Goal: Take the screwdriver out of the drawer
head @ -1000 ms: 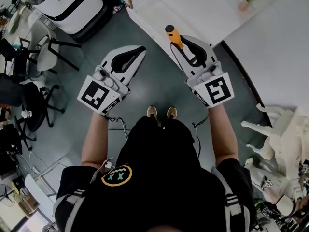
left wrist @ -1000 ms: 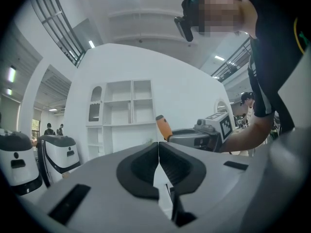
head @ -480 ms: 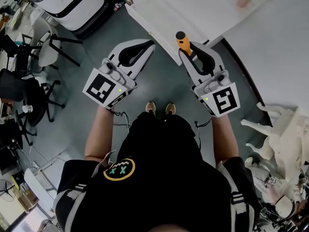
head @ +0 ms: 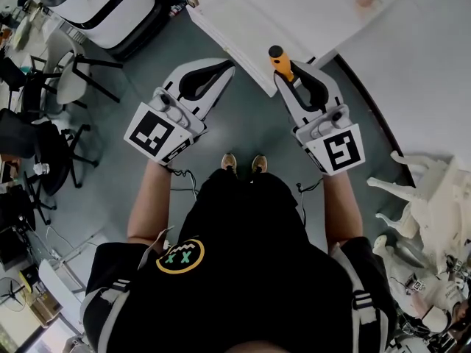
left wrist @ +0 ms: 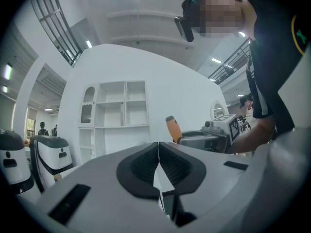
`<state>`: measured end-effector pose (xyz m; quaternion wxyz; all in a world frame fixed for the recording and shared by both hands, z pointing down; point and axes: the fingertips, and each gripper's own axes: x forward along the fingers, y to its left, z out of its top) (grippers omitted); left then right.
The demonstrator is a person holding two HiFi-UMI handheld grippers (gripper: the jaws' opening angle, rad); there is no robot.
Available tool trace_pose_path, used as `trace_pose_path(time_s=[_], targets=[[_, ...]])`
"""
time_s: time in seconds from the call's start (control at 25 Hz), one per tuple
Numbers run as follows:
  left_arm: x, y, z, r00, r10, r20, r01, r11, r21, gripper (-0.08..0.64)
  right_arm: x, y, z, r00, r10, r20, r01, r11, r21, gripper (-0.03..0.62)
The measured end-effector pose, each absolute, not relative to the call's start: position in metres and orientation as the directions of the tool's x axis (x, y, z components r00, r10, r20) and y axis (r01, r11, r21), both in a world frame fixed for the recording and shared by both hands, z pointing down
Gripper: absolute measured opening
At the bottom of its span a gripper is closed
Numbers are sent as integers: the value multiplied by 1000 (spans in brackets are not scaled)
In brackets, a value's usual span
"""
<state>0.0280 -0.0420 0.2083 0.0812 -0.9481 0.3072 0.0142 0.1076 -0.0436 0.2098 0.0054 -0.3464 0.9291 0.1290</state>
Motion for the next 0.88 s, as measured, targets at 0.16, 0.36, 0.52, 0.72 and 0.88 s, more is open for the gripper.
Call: trace_pose_path(time_s=[0.16,0.36,0.52,0.72,0.88], targets=[[25,-41,207,811,-580,-77,-584,-798,-146,20,104,-42,211,-765,-638,-92,-638,730,244,117],[23,-43,207,813,-578,-78,-582,-799,-148,20,100,-43,210,-769,-633,-91,-633,733,250,117],[21,-43,206,812,-578,-79,-583,-799,-149,20,98,-43,209,-769,-633,-92,-632,732,256,117],[21,-44,207,811,-580,-78,-584,-798,-148,20,98,-44,208,-769,-632,-100,-633,730,259,117],[20,-45,209,810,-581,-76,-586,-797,-148,20,98,-46,210,-766,-635,-106,-637,723,267,117]])
